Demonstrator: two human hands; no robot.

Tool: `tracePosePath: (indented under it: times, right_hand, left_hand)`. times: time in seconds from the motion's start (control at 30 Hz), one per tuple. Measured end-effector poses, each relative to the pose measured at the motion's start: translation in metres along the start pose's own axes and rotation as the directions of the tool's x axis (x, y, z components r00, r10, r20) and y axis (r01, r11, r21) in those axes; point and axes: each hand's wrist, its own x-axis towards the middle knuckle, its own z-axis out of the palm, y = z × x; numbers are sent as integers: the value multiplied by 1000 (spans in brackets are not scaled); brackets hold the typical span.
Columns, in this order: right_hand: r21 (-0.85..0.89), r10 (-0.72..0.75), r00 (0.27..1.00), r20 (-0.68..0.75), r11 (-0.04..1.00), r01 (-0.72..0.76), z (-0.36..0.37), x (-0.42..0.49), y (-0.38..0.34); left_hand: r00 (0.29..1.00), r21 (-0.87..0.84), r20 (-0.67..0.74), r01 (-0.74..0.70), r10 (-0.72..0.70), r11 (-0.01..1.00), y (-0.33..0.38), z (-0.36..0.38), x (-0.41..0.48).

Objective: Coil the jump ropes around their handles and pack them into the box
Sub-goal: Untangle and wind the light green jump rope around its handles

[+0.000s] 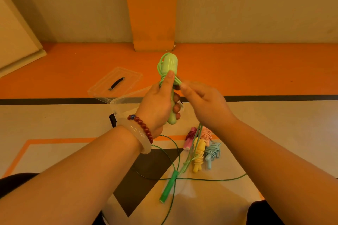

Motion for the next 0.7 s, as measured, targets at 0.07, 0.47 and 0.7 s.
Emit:
tracePosePath:
  times: [0.07, 0.47, 0.7]
  right_hand:
    - [85, 78, 996, -31, 994, -75, -9, 4, 0]
    - [287, 158, 946, 284, 927, -241, -29, 7, 9]
    - [448, 144, 961, 234, 862, -238, -21, 9, 7]
  left_hand:
    - [999, -69, 36, 30, -27, 997, 3, -3, 0]
    - [801, -33, 530, 349, -280, 937, 9, -12, -9]
    - [818, -53, 517, 325, -252, 944, 11, -9, -12]
